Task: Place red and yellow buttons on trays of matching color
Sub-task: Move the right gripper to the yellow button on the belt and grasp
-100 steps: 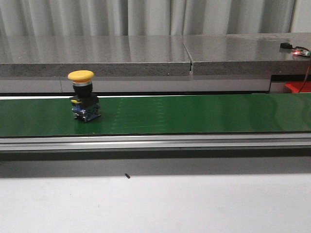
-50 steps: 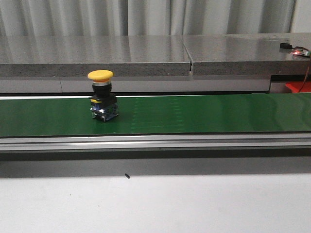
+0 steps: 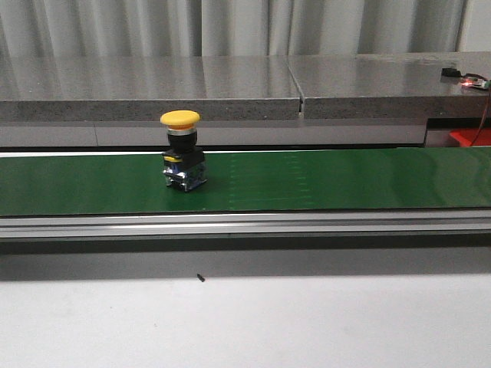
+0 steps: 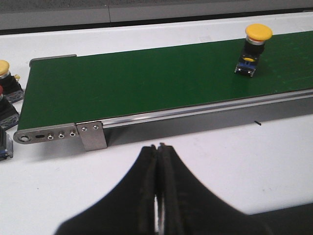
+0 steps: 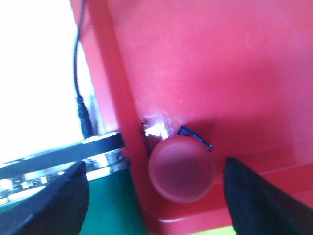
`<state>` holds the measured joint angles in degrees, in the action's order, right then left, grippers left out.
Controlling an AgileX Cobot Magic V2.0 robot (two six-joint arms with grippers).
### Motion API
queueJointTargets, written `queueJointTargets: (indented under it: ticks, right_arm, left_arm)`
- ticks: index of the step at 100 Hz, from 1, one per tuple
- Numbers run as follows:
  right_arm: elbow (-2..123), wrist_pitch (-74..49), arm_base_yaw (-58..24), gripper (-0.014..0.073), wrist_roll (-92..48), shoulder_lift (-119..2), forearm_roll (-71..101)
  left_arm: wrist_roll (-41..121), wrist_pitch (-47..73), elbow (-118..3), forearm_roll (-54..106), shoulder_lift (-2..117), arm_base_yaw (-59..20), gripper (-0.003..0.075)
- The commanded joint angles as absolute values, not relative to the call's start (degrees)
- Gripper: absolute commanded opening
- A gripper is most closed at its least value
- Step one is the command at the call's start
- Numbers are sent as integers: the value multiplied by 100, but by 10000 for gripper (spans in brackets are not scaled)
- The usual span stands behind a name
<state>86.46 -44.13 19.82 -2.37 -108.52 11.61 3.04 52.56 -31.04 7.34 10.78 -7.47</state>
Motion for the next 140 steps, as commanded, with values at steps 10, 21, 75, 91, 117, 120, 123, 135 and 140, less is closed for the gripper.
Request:
queueJointTargets:
  ticks: [10, 21, 75, 91, 117, 120, 123, 135, 140]
  right_arm:
    - [8599, -4195, 1924, 570, -485, -10001, 1238]
    - [8299, -4102, 1813, 570, -659, -9644, 1233]
    - [7224, -3980, 454, 570, -1383, -8391, 1233]
    - [7217, -4199, -46, 570, -1456, -8386, 1245]
    - [7217, -4362, -884, 570, -1965, -8398, 1346]
    - [7217, -4362, -997, 570, -2035, -8406, 1375]
    - [7217, -4362, -1080, 570, -2101, -8419, 1403]
    - [7217, -4362, -1395, 570, -2421, -8515, 1478]
    - [7217, -4369, -1499, 570, -2609, -8565, 1518]
  left_arm:
    - [294, 4884, -3256, 823, 1136, -778, -20]
    - [294, 4884, -3256, 823, 1136, -778, -20]
    - [294, 4884, -3256, 823, 1136, -778, -20]
    - [294, 4884, -3256, 823, 1136, -778, -20]
    - [294, 4884, -3256, 823, 1136, -778, -20]
    - [294, 4884, -3256, 823, 1136, -778, -20]
    - [294, 4884, -3256, 823, 1136, -778, -20]
    - [294, 4884, -3256, 823, 1136, -778, -20]
    - [294, 4884, -3256, 823, 1136, -778, -20]
